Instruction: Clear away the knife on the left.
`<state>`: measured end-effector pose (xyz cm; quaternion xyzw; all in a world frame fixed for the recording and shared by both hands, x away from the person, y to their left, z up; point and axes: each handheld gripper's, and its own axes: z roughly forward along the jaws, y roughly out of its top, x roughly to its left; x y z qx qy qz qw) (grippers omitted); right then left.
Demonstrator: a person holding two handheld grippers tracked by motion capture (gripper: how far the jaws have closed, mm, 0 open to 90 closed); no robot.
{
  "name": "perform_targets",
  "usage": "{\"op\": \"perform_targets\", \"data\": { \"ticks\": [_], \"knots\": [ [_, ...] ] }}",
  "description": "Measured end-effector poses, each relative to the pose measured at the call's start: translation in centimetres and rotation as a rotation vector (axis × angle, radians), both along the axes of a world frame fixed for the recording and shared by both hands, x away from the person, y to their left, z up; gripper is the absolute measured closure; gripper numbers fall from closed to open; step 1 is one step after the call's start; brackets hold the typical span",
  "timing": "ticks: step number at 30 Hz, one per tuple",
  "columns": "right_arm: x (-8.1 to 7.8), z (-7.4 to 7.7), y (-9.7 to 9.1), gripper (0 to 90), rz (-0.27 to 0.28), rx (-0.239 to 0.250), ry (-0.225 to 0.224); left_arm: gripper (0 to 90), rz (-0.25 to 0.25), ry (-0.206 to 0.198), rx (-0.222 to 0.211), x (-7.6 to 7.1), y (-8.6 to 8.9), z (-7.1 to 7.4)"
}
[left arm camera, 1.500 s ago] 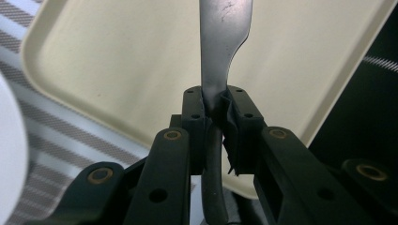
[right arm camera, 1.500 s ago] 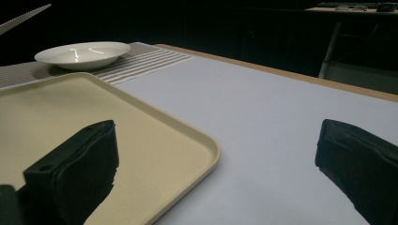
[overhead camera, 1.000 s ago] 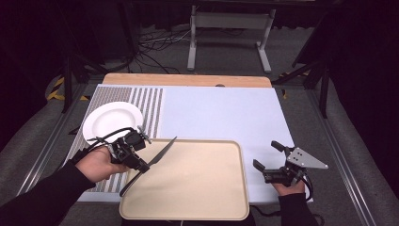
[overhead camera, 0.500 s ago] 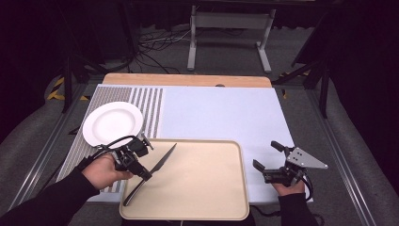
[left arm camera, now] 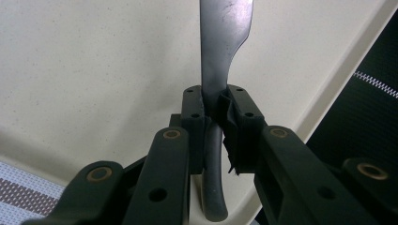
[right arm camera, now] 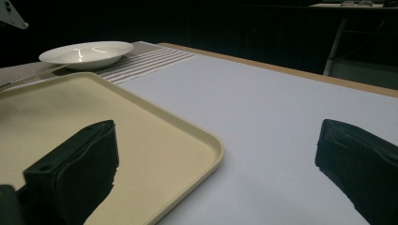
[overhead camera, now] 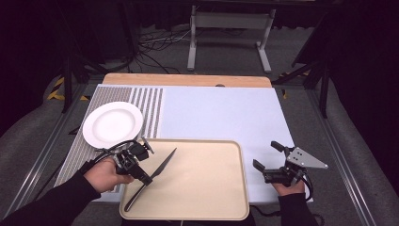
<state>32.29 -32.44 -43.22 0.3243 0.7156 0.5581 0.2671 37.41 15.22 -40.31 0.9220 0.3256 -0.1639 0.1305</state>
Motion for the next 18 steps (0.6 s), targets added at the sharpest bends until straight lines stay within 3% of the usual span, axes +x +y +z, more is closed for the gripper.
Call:
{"op": "perform_targets", "data": {
  "ticks": [5, 9, 18],
  "knots": [
    [0.0, 0.0, 0.0, 0.5, -0.002, 0.005, 0.005, 79.3, -0.004, 0.005, -0.01, 0.3, 0.1, -0.2],
    [0.0, 0.1, -0.2, 0.5, -0.01, 0.013, -0.004, 79.2, 0.032, 0.022, -0.003, 0.8, 0.3, -0.7],
    [-0.1, 0.1, -0.4, 0.5, -0.023, 0.016, -0.01, 79.0, 0.051, 0.051, 0.001, 1.3, 0.4, -2.1]
  ]
}}
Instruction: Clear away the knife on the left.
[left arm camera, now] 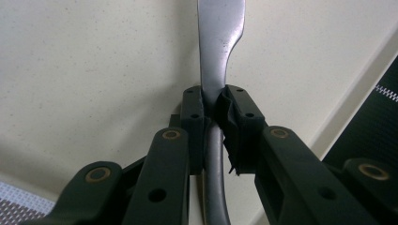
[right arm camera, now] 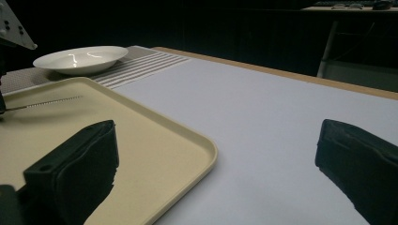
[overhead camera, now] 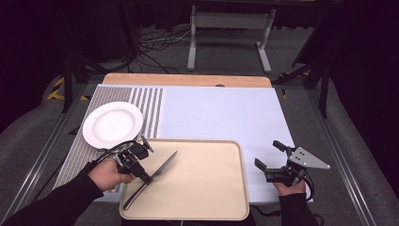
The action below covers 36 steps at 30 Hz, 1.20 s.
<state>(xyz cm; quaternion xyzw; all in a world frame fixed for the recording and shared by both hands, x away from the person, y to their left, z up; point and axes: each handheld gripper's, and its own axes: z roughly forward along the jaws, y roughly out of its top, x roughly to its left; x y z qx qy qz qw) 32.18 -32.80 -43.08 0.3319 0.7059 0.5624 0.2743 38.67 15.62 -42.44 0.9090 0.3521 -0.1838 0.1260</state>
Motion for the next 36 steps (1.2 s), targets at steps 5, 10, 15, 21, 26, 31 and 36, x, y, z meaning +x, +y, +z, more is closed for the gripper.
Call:
{"op": "perform_targets", "data": {
  "ticks": [5, 10, 15, 21, 26, 31, 36],
  "knots": [
    [0.0, 0.0, 0.1, 1.0, -0.001, -0.006, 0.002, 79.0, 0.005, 0.015, -0.002, 0.1, 0.0, -0.4],
    [0.0, 0.0, 0.0, 1.0, 0.0, -0.007, -0.001, 78.7, 0.013, 0.021, 0.004, 0.1, 0.1, -0.7],
    [0.0, 0.0, 0.1, 1.0, 0.002, -0.007, 0.002, 78.3, 0.007, 0.019, 0.001, 0.1, 0.1, -0.7],
    [0.0, 0.0, 0.1, 1.0, 0.003, -0.008, 0.001, 69.8, -0.008, 0.01, 0.012, 0.1, 0.1, -0.4],
    [0.0, 0.0, 0.1, 1.0, 0.0, -0.011, 0.001, 47.6, -0.025, -0.04, 0.006, -0.2, -0.3, 0.6],
    [0.0, 0.0, 0.1, 1.1, 0.001, -0.013, 0.0, 35.6, -0.039, -0.161, -0.001, -0.6, -0.8, 2.4],
    [0.0, 0.0, 0.1, 1.2, 0.001, -0.015, -0.002, 21.2, -0.074, -0.32, -0.093, -1.2, -1.8, 3.3]
  ]
}}
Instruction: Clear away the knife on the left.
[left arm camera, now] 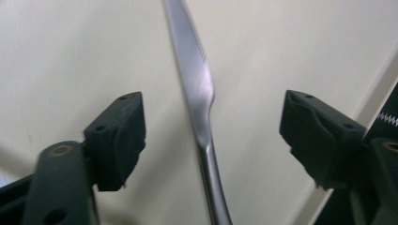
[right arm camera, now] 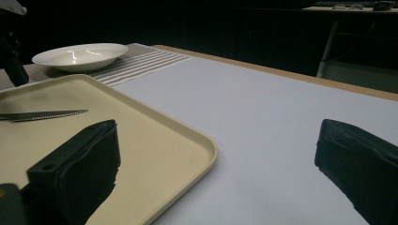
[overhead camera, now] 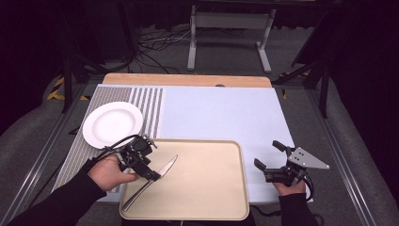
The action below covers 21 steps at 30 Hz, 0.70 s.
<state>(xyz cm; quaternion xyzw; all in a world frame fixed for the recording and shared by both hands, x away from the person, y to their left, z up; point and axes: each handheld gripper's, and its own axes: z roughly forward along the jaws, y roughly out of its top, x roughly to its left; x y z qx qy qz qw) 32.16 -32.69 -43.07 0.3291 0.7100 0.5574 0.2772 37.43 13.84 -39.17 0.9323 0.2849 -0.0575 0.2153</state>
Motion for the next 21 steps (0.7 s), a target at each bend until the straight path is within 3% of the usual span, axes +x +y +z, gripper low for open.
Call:
{"op": "perform_targets", "data": {
  "ticks": [1, 4, 8, 11, 13, 15, 18, 21],
  "knots": [
    [0.0, 0.0, 0.0, 1.2, 0.001, -0.001, -0.003, 18.3, -0.039, -0.062, -0.032, -0.4, -0.5, 0.0],
    [0.0, 0.0, 0.0, 1.3, 0.001, -0.003, -0.004, 23.6, -0.131, -0.119, -0.033, -0.8, -1.5, -0.3],
    [0.0, 0.0, 0.0, 1.5, 0.0, -0.007, -0.004, 41.7, -0.161, -0.114, -0.014, -0.7, -2.5, -0.8],
    [0.0, 0.0, 0.0, 1.5, 0.003, -0.006, -0.004, 61.3, -0.167, -0.109, -0.011, -0.6, -2.8, -1.1],
    [0.0, 0.0, 0.0, 1.5, 0.004, -0.007, -0.004, 65.9, -0.175, -0.14, 0.011, -0.6, -3.3, -1.5],
    [0.0, 0.0, 0.0, 1.6, 0.005, -0.005, -0.003, 74.4, -0.18, -0.13, 0.013, -0.4, -3.6, -1.8],
    [0.0, 0.0, 0.0, 1.6, 0.008, -0.007, -0.004, 87.0, -0.192, -0.158, 0.039, -0.4, -4.0, -2.2],
    [0.0, 0.0, 0.0, 1.6, 0.009, -0.007, -0.004, 89.9, -0.189, -0.174, 0.051, -0.2, -4.2, -2.7]
  ]
}}
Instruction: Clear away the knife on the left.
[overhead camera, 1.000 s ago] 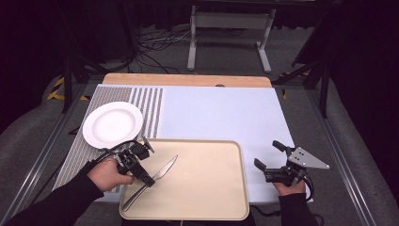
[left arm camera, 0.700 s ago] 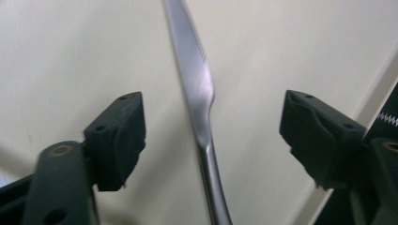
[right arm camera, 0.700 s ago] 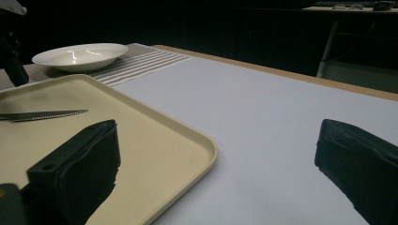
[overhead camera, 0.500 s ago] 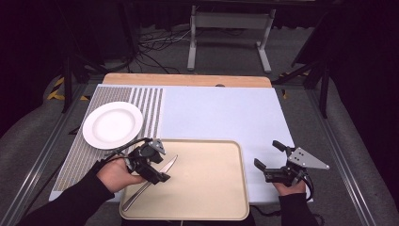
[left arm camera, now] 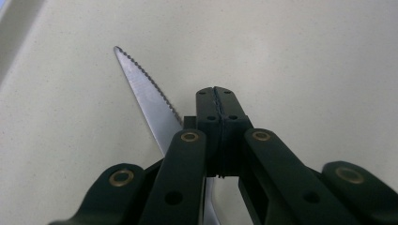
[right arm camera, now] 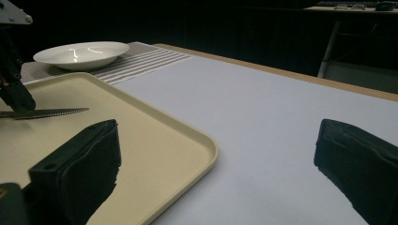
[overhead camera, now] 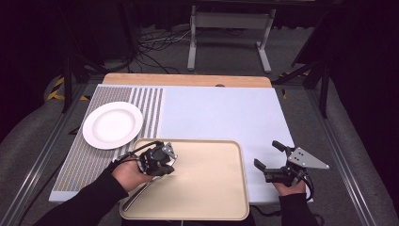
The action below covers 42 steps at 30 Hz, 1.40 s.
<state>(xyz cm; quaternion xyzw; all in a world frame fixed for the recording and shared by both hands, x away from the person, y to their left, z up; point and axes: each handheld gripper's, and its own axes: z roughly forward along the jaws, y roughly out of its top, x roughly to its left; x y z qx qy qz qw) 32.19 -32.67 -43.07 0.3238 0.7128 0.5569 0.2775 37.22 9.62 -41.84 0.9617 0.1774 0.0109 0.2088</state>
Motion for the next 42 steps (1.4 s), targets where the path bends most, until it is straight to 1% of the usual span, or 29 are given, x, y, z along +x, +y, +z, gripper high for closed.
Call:
{"op": "perform_targets", "data": {
  "ticks": [1, 2, 4, 8, 9, 11, 14, 16, 19, 20, 23, 24, 27, 30, 33, 39, 42],
  "knots": [
    [0.0, 0.0, 0.0, 1.6, -0.001, 0.0, 0.001, 89.9, 0.002, -0.011, 0.003, 0.0, -0.1, -0.2],
    [0.0, 0.0, 0.0, 1.6, -0.002, 0.001, 0.004, 89.9, 0.004, -0.009, 0.008, 0.1, -0.1, -0.3],
    [0.0, 0.0, 0.0, 1.6, -0.002, 0.001, 0.002, 89.9, 0.004, -0.025, 0.02, 0.1, -0.3, -0.5],
    [0.0, 0.0, 0.0, 1.6, -0.002, 0.0, 0.003, 89.9, 0.003, -0.029, 0.032, 0.2, -0.3, -0.8],
    [0.0, 0.0, 0.0, 1.6, -0.001, -0.002, 0.005, 89.9, 0.006, -0.033, 0.046, 0.2, -0.3, -1.0],
    [0.0, 0.0, 0.0, 1.6, -0.001, -0.002, 0.005, 90.0, 0.01, -0.025, 0.037, 0.3, -0.2, -1.1],
    [0.0, -0.1, 0.0, 1.6, -0.002, 0.0, 0.004, 90.0, 0.006, -0.028, 0.04, 0.4, -0.1, -1.0],
    [0.0, -0.1, 0.0, 1.6, -0.002, 0.0, 0.006, 90.0, 0.012, -0.017, 0.035, 0.5, 0.0, -1.1],
    [0.0, -0.1, 0.0, 1.6, -0.002, 0.001, 0.008, 90.0, 0.014, -0.021, 0.039, 0.6, 0.2, -1.1],
    [0.1, -0.1, 0.0, 1.6, -0.004, -0.001, 0.009, 90.0, 0.005, -0.025, 0.041, 0.7, 0.3, -1.1],
    [0.1, -0.1, 0.0, 1.6, -0.002, 0.0, 0.011, 90.0, -0.001, -0.031, 0.043, 0.7, 0.5, -1.1],
    [0.1, -0.1, 0.0, 1.6, -0.001, 0.0, 0.012, 90.0, 0.008, -0.032, 0.042, 0.8, 0.6, -1.1],
    [0.1, -0.2, 0.0, 1.6, -0.003, 0.002, 0.012, 90.0, 0.013, -0.038, 0.044, 0.9, 0.8, -1.1],
    [0.1, -0.2, 0.0, 1.6, -0.001, 0.001, 0.012, 90.0, 0.018, -0.048, 0.056, 1.0, 1.1, -1.0],
    [0.1, -0.2, 0.0, 1.6, 0.0, 0.001, 0.013, 90.0, 0.021, -0.046, 0.065, 1.1, 1.5, -1.0],
    [0.1, -0.2, 0.0, 1.6, -0.001, 0.001, 0.02, 90.0, 0.038, -0.044, 0.062, 1.4, 2.1, -1.0],
    [0.2, -0.2, 0.1, 1.6, 0.001, -0.001, 0.016, 90.0, 0.047, -0.052, 0.07, 1.4, 2.3, -1.0]
  ]
}}
